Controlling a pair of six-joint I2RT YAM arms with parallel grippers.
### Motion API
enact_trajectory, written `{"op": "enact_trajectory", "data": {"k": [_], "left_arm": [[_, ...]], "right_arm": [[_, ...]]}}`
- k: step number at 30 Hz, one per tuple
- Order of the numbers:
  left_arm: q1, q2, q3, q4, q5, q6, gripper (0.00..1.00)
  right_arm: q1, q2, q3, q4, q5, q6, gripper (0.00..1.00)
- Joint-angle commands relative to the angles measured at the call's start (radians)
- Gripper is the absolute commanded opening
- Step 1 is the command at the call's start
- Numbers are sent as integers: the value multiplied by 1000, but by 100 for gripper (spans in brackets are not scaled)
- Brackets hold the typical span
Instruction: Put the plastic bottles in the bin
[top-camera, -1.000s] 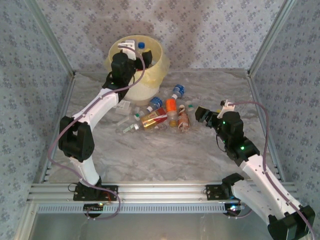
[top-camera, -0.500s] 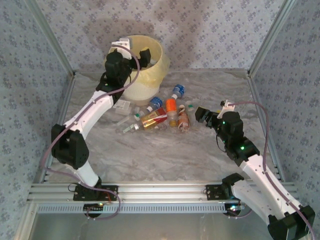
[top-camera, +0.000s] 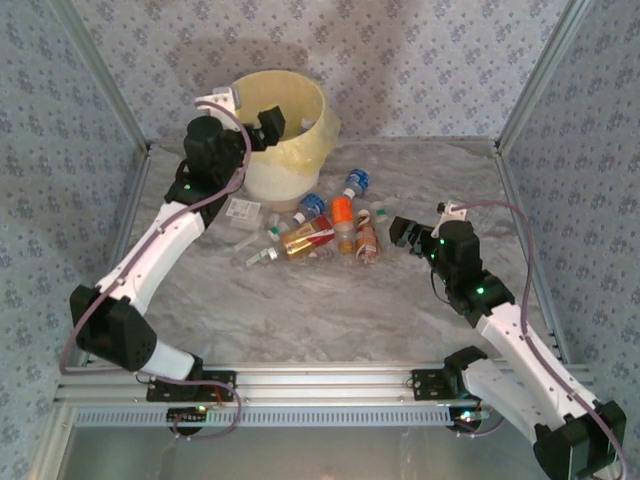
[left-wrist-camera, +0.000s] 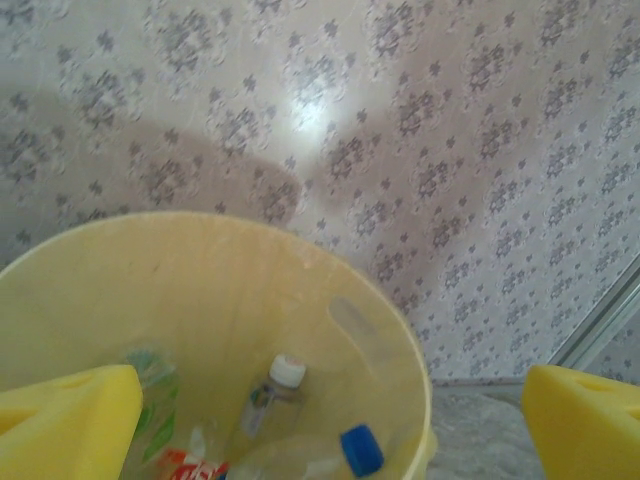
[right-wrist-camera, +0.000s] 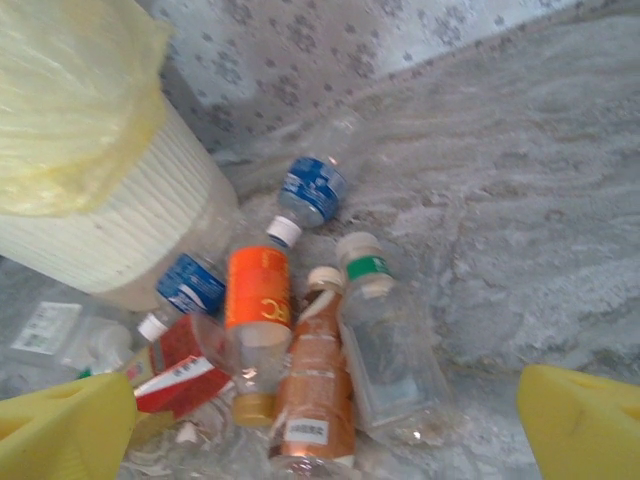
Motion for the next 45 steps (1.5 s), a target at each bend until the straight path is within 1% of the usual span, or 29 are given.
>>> {"op": "enact_trajectory", "data": {"k": [1, 3, 6, 8, 11, 13, 15, 17, 20, 23, 28, 31, 38, 45], "left_arm": [[13, -103, -72, -38, 10, -48, 98], [14, -159, -130, -54, -3, -30, 98], [15, -231, -234, -73, -28, -27, 98], [15, -270, -297, -92, -32, -35, 98], [15, -312, -356, -142, -61, -34, 98], [15, -340, -392, -150, -81, -25, 98], [15, -369, -433, -141, -92, -19, 98], [15, -400, -471, -124, -94, -5, 98], [18, -418, -482, -148, -124, 5, 98], [24, -422, -483, -163, -133, 10, 98], [29, -416, -491, -151, -134, 4, 98], [31, -410, -491, -152, -134, 0, 98], [34, -407, -497, -155, -134, -3, 98], [35, -386, -478, -186, -121, -5, 98]], "right_arm": [[-21, 60, 15, -102, 47, -30, 100], [-41, 121, 45, -168, 29, -41, 100], [-64, 229, 98, -242, -31, -84, 100], [-70, 304, 137, -282, -40, -108, 100], [-78, 407, 189, -302, -110, -161, 100], [-76, 477, 226, -307, -87, -176, 100], [-73, 532, 250, -295, -96, -192, 100], [-67, 585, 268, -280, -99, -204, 97], [-58, 651, 298, -269, -114, -229, 95], [-49, 711, 334, -267, -131, -251, 88], [-43, 803, 393, -285, -83, -239, 79], [-44, 839, 409, -289, -56, -222, 78], [-42, 929, 452, -291, -54, -213, 76], [-33, 997, 462, -267, 34, -156, 67]]}}
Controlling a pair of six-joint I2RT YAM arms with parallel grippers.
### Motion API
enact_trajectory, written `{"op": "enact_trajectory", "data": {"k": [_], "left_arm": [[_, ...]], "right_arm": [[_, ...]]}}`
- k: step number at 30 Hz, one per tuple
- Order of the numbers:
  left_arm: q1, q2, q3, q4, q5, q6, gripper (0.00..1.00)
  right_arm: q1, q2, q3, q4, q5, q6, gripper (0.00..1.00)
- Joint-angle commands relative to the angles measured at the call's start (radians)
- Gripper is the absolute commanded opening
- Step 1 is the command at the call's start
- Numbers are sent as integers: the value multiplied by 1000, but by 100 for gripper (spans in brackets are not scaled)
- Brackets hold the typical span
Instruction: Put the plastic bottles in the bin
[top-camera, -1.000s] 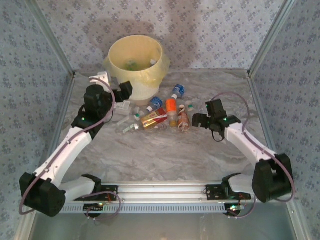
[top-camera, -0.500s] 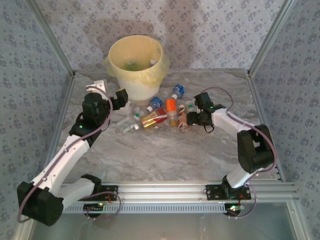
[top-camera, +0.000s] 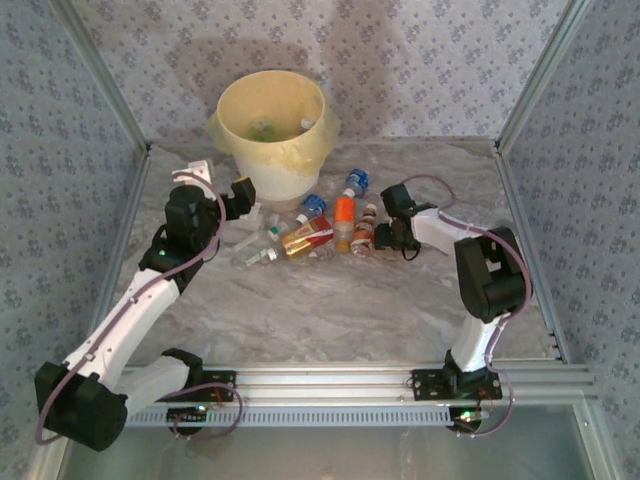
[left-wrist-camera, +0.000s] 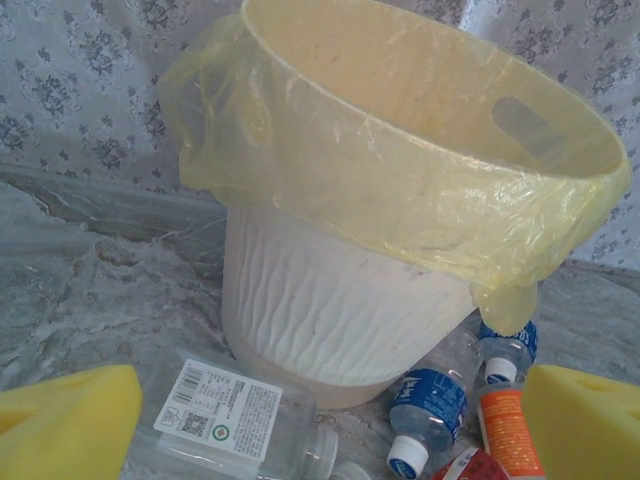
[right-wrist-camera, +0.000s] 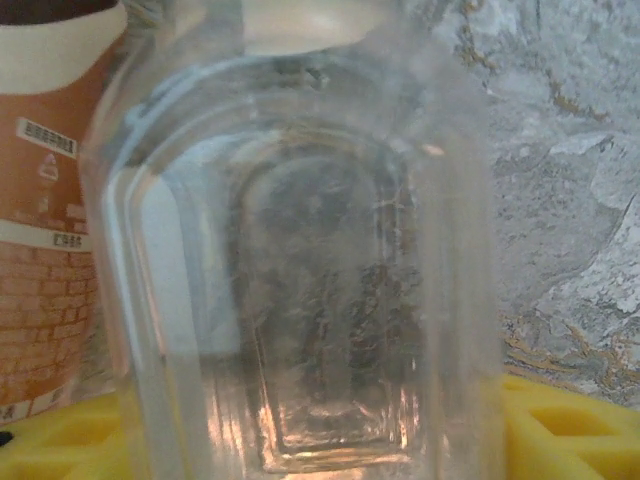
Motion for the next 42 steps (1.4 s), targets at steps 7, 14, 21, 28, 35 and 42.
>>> {"op": "enact_trajectory", "data": {"k": [7, 14, 21, 28, 35, 42], "left_arm": [[9, 54, 50, -82, 38, -2, 98], [10, 78, 67, -88, 78, -28, 98], [10, 89, 44, -28, 203, -75, 98], [1, 155, 55, 47, 361, -152, 98], [-24, 242, 97, 150, 570, -230, 98], [-96, 329, 208, 142, 651, -215, 98]], "right_arm": [[3, -23, -23, -28, 159, 65, 62], [-1, -151, -114, 36, 186, 68, 57], [39, -430, -291, 246, 131, 18, 53], [118, -660, -385, 351, 20, -35, 51], [238, -725, -374, 360, -68, -56, 51], [327, -685, -358, 472, -130, -90, 51]]}}
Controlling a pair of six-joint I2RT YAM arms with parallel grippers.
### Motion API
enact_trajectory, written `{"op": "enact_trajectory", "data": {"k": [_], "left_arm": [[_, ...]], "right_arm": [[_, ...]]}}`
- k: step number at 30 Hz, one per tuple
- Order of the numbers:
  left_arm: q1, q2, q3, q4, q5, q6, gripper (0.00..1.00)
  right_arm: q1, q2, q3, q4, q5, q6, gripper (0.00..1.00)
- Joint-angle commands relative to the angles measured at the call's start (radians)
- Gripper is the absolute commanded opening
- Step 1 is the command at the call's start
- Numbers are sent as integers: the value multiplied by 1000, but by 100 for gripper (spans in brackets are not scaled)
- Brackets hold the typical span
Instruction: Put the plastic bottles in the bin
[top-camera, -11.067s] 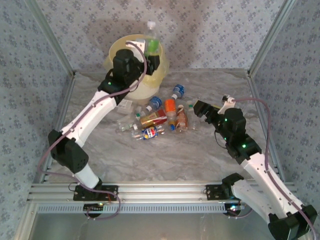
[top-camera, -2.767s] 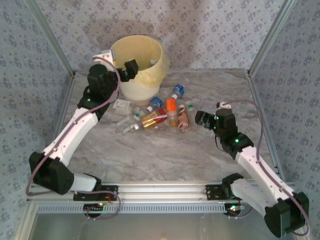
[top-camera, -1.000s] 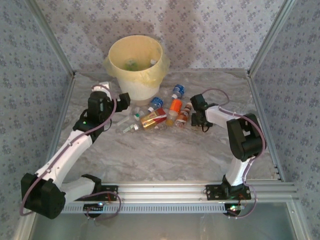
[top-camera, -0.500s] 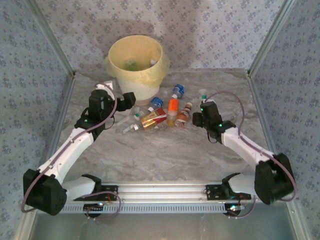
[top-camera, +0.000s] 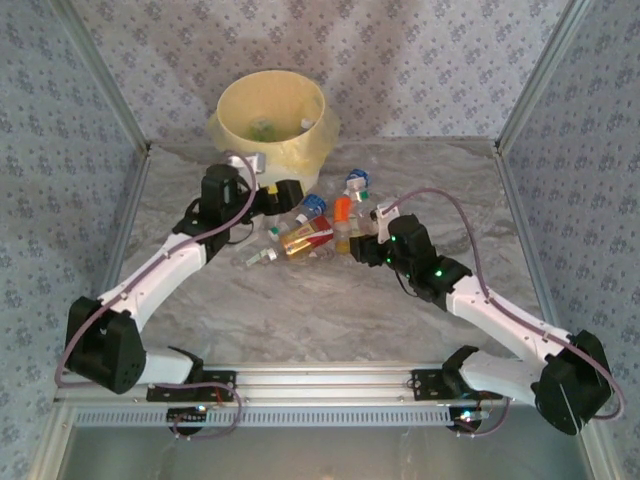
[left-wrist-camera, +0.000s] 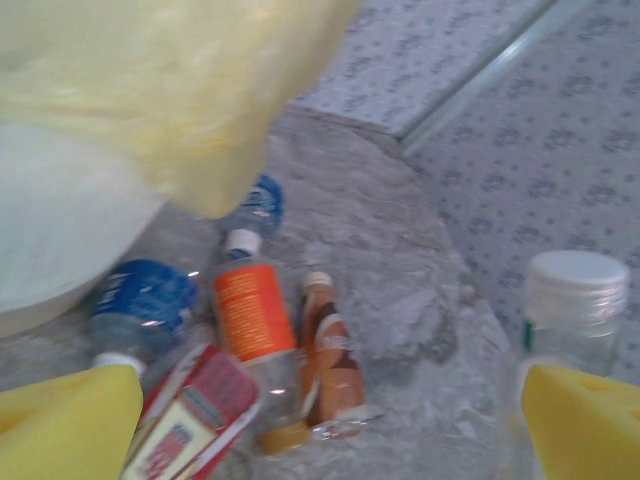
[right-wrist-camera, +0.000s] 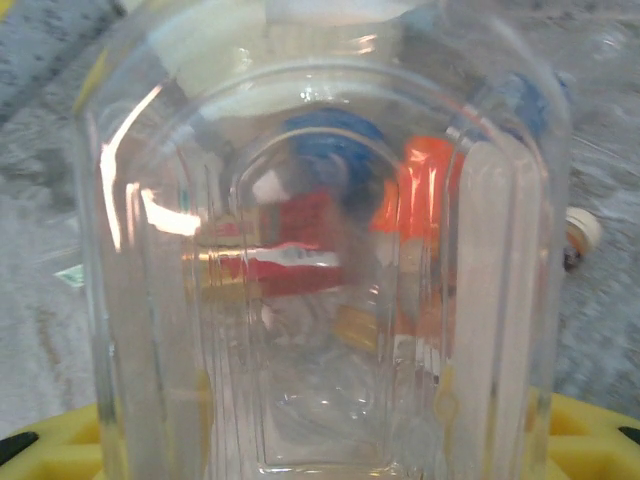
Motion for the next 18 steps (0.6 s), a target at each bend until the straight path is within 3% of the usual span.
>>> {"op": "enact_trajectory", "data": {"k": [1, 6, 11, 16, 18], "left_arm": [[-30, 34, 70, 52, 89, -11, 98], [-43, 116, 122, 123, 196, -64, 98], [-63, 176, 163, 150, 229, -84, 97], [-113, 177, 178, 113, 204, -11, 95], [-125, 176, 188, 83, 188, 19, 90]], "right_arm": [[22, 30, 26, 85, -64, -37, 51], [52, 83, 87, 69, -158, -64, 51], [61, 99, 114, 84, -189, -41, 51], [63, 141, 166, 65, -193, 0, 51], [62, 156, 178, 65, -201, 3, 51]]}}
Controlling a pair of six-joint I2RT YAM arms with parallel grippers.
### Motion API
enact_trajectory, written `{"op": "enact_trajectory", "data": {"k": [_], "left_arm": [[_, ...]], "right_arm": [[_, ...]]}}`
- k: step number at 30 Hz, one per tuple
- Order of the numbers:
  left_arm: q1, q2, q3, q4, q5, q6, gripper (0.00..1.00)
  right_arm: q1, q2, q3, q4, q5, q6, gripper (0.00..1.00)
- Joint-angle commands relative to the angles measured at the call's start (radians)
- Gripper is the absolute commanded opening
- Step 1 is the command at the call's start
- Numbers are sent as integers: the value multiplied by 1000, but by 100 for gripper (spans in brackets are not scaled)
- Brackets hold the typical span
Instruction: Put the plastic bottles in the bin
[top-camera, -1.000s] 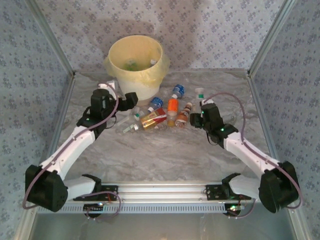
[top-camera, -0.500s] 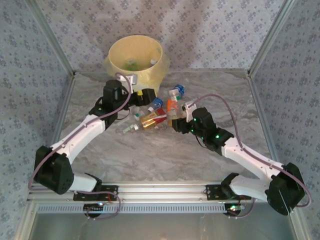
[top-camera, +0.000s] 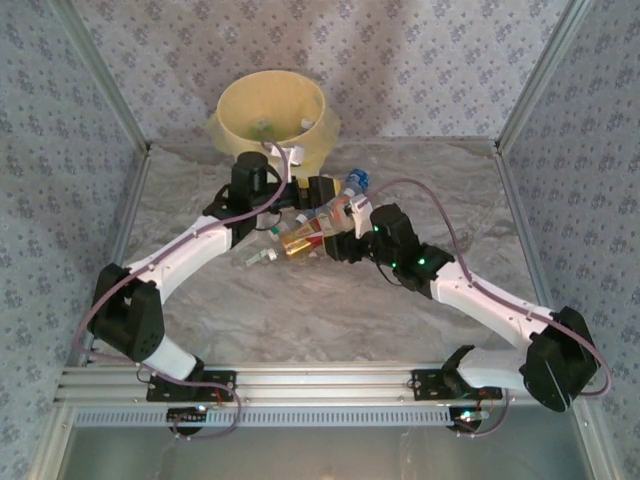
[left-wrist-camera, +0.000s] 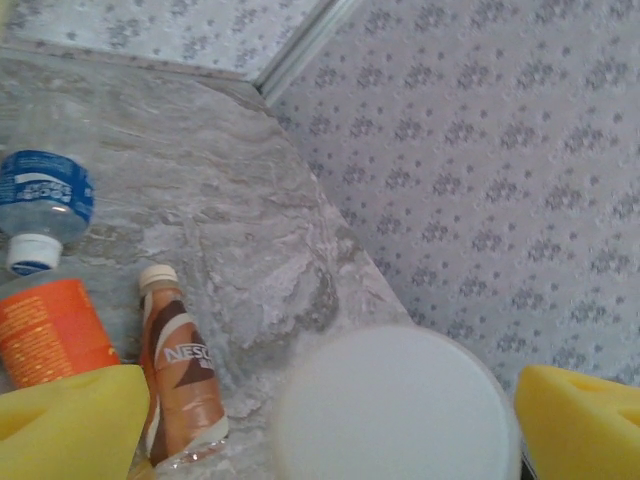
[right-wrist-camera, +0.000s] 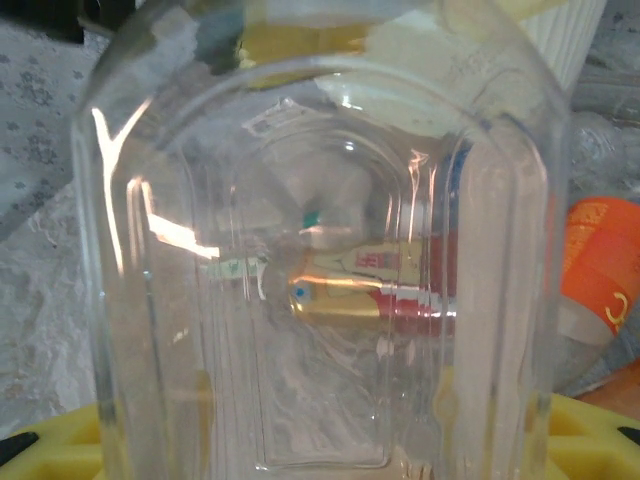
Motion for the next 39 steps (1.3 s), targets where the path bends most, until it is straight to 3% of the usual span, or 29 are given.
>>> {"op": "enact_trajectory", "data": {"k": [1, 6, 17, 21, 29, 31, 39], "left_arm": [[-23, -8, 47, -36, -6, 78, 86], [-26, -14, 50, -82, -108, 96, 67], [-27, -2, 33, -33, -111, 67, 39], [-25, -6, 27, -21, -119, 63, 37], [-10, -9, 30, -24, -145, 56, 37], [-2, -8, 30, -25, -150, 54, 37], [42, -10, 59, -43, -162, 58, 37]], "right_arm": [[6, 22, 51, 21, -33, 19, 51], [11, 37, 58, 49, -90, 25, 51], [17, 32, 57, 62, -136, 28, 59], [8, 17, 50, 48, -176, 31, 70], [-36, -72, 15, -39, -118, 0, 91], [-52, -112, -8, -42, -106, -8, 100], [-90, -260, -107, 1, 86, -20, 100]]}}
